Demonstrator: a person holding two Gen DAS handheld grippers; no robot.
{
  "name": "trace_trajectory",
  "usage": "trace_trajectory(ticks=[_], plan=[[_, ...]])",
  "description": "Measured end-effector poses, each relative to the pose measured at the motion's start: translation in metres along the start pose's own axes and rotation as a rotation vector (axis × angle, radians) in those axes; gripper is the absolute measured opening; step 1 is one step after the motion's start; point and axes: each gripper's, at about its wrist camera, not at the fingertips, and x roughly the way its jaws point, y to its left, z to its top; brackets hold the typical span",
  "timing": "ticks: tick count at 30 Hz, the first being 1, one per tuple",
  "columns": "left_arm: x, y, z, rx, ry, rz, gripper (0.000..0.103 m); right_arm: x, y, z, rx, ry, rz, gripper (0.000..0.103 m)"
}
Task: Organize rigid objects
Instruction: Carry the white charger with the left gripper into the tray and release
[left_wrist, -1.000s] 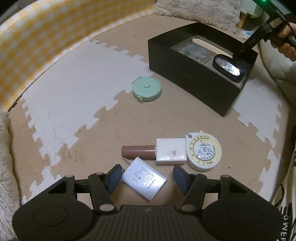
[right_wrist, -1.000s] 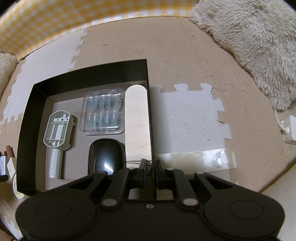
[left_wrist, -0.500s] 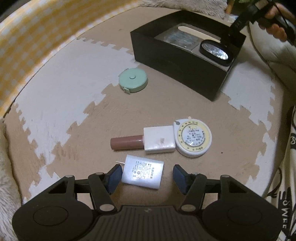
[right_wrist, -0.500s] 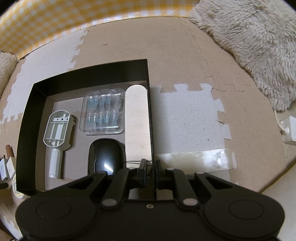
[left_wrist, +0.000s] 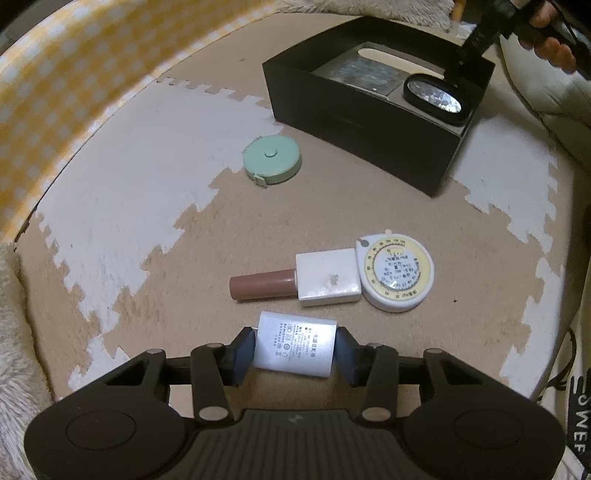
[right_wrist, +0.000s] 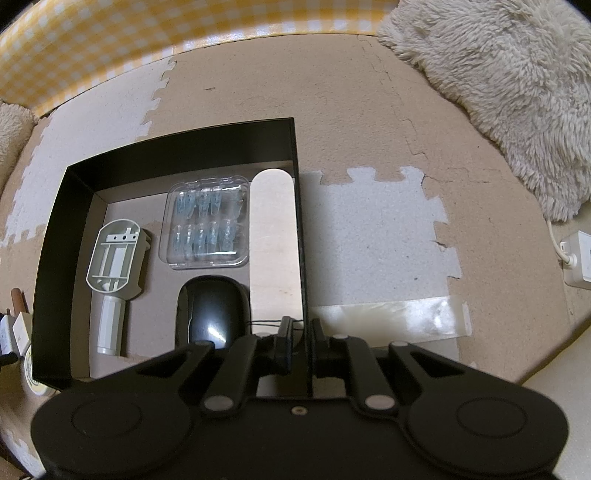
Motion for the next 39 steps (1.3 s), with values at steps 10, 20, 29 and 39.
trace_trajectory(ticks=[10,20,29,39], plan=[[-0.027,0.02,0.005,-0.106,-0.125,0.041,0.048,0.0,0.0,0.0,-0.002,0.0,-0.001,0.011],[-0.052,0.003,0.031,-0.056,-0.267,0.071,0.048,0.0,0.0,0.0,-0.002,0.0,-0.001,0.011],[-0.047,-0.05,0.108,0.136,-0.345,-0.031,0.048,0.0,0.0,0.0,-0.001,0.0,-0.001,0.011],[-0.003,-0.102,0.173,0.442,-0.248,-0.107,0.048,0.0,0.001,0.0,0.002,0.0,0.002,0.011]])
